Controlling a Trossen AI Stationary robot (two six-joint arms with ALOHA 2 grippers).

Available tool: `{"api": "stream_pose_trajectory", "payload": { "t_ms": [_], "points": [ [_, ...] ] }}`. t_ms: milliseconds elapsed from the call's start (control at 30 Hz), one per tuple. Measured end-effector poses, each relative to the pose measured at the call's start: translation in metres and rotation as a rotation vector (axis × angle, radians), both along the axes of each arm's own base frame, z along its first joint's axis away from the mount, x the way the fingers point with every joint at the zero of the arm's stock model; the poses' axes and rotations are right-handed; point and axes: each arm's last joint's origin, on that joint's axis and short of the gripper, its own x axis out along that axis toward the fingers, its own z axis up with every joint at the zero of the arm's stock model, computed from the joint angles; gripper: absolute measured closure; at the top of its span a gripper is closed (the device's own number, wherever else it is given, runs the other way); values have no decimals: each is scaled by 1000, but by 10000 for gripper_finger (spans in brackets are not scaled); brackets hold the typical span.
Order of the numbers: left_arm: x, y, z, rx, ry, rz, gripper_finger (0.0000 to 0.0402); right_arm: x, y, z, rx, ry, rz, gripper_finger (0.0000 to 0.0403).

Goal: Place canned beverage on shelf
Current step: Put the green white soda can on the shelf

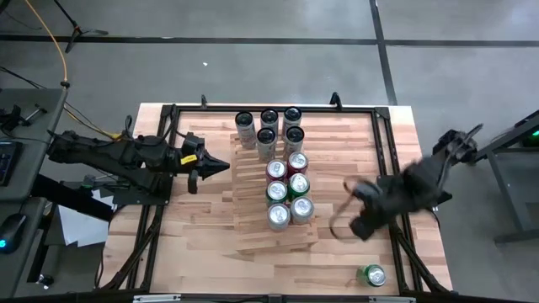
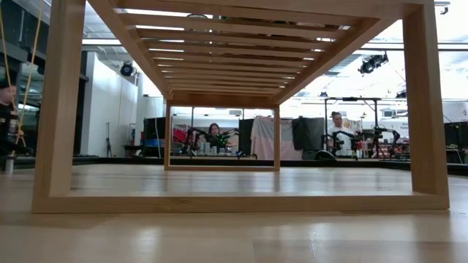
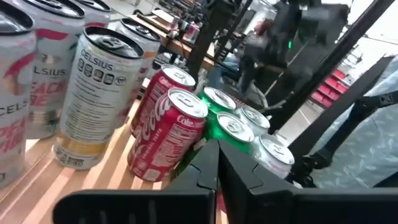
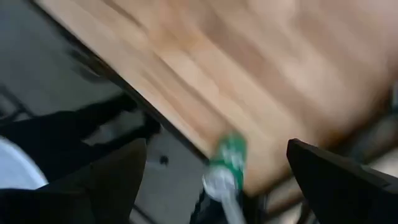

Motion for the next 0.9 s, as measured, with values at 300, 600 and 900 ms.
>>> {"api": "stream_pose_trajectory", "payload": {
  "t_ms": [300,600,900],
  "points": [
    [1,6,0,-5,2,-19,401,-33,73,-72,211,350,-297,29],
    [1,6,0,-18,3,-27,401,-32,87,-123,212,380,-324,29],
    [1,6,0,-41,3,-24,401,-29,95,-138,267,449,-295,29]
  ]
}}
